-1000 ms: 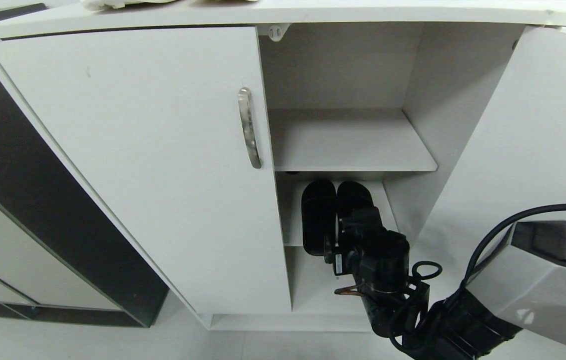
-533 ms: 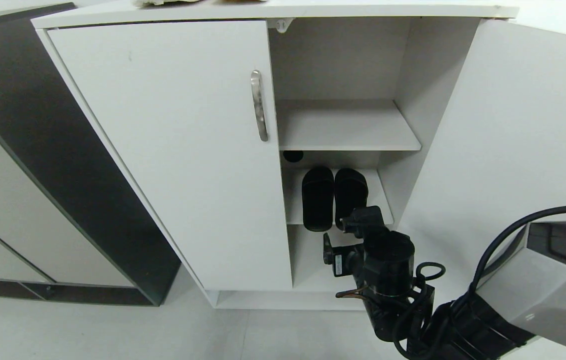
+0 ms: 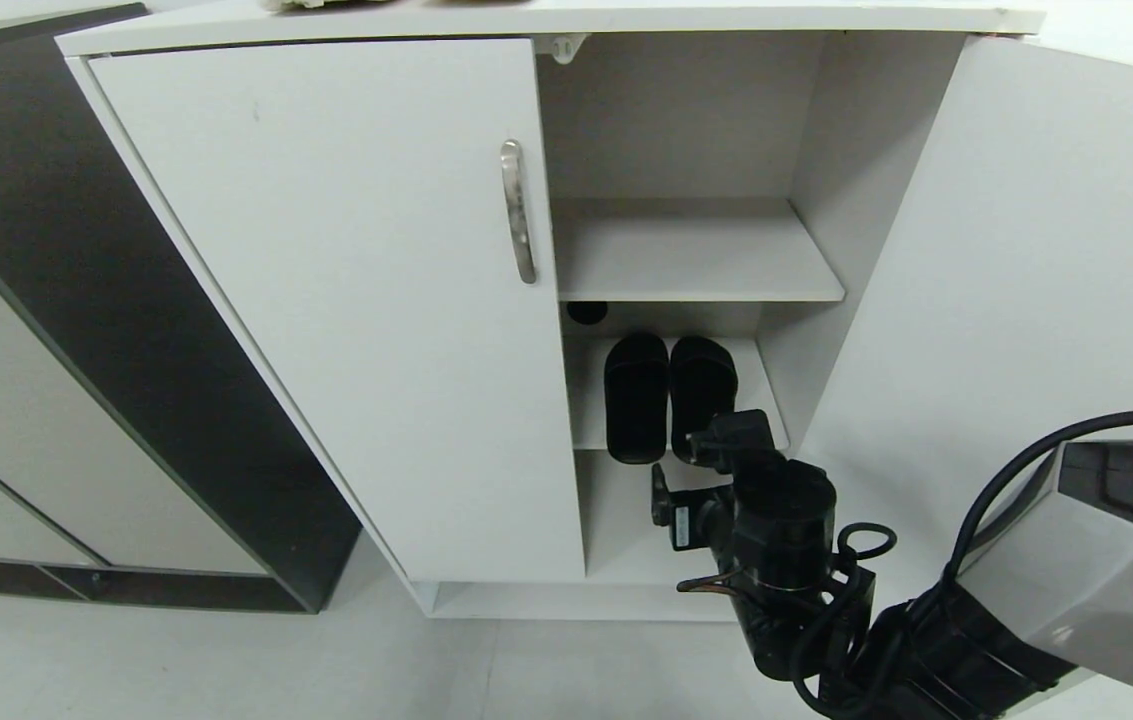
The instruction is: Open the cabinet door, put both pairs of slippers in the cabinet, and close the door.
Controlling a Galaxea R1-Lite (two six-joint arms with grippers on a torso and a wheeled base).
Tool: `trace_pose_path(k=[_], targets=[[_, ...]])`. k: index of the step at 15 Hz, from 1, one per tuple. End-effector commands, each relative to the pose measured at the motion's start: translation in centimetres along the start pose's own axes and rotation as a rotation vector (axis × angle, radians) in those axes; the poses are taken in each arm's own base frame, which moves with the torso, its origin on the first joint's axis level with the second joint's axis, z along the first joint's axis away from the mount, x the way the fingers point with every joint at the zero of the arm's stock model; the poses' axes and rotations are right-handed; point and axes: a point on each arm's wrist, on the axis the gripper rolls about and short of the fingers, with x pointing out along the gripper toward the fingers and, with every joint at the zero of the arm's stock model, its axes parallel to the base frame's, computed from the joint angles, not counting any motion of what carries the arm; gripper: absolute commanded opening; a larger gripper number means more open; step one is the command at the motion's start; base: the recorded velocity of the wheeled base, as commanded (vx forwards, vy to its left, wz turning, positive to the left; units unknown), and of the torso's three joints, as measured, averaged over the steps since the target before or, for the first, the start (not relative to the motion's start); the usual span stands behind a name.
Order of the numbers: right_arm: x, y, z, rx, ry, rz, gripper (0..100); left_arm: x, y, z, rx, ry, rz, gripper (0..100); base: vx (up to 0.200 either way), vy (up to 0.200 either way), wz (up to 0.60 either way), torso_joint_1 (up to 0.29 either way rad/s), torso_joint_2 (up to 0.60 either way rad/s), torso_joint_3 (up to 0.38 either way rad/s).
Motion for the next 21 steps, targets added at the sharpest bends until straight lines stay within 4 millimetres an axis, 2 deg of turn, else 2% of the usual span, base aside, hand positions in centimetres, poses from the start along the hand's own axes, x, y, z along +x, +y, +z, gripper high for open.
trace_pose_path(k=[1,15,21], targets=[[0.00,0.00,-0.10,-0.001,0.002,0.000,100,0.01,0.00,0.00,0.000,0.001,0.000,0,0.000,0.000,0.00,0.000,0.00,0.000],[-0.19,-0.22,-0.57,-0.008,0.019,0.015,100,0.01,0.00,0.00,0.003,0.001,0.000,0,0.000,0.000,0.00,0.001,0.00,0.172],[-0.35,-0.34,-1.06,-0.021,0.035,0.031,100,0.01,0.00,0.00,0.002,0.001,0.000,0,0.000,0.000,0.00,0.002,0.00,0.023]])
